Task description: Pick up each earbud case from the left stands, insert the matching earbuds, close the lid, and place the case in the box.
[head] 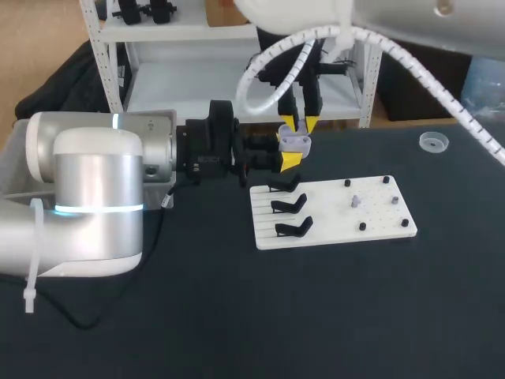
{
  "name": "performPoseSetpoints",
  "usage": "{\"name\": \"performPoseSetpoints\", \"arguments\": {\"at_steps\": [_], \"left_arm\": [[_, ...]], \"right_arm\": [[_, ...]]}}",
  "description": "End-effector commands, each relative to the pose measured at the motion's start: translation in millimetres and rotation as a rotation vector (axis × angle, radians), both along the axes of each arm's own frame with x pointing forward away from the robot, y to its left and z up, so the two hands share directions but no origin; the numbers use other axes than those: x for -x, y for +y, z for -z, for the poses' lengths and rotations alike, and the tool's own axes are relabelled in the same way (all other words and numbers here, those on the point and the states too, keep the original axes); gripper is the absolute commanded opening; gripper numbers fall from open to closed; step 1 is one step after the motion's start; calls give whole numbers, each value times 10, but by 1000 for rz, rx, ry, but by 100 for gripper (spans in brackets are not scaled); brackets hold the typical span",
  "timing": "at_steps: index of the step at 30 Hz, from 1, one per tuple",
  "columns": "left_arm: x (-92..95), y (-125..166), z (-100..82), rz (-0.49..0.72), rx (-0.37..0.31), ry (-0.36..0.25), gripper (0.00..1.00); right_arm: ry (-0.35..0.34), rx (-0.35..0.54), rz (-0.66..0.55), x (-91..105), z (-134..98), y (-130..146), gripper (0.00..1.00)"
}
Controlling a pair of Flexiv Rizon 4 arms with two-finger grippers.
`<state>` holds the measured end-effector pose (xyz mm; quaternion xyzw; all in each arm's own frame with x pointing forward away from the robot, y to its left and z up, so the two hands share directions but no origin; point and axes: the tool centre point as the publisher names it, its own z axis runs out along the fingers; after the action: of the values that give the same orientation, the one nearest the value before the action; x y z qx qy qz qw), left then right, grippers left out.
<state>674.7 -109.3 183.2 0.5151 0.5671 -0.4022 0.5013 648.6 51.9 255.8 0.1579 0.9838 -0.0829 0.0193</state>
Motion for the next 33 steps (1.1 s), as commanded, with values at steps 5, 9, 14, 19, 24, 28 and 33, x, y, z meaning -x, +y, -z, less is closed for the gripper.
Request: {"name": "performPoseSetpoints", "arguments": {"at_steps": [5, 9, 14, 19, 24, 28, 33], "left_arm": [[14, 0, 8, -5, 4, -3, 0], [14, 0, 8, -5, 4, -3, 0], [14, 0, 8, -5, 4, -3, 0], [14, 0, 8, -5, 4, -3, 0], [14, 0, 8, -5, 4, -3, 0], [14, 0, 8, -5, 4, -3, 0], [14, 0, 8, -5, 4, -3, 0]], "right_arm": [[20, 24, -7, -22, 47, -10, 0], [28, 39, -13, -19, 80, -14, 0], [30, 46, -20, 10, 81, 0, 0], [37, 46, -23, 19, 107, 0, 0], [42, 46, -18, 12, 132, 6, 0], [42, 46, -15, -8, 156, 15, 0], [41, 49, -17, -30, 167, 25, 0]]}}
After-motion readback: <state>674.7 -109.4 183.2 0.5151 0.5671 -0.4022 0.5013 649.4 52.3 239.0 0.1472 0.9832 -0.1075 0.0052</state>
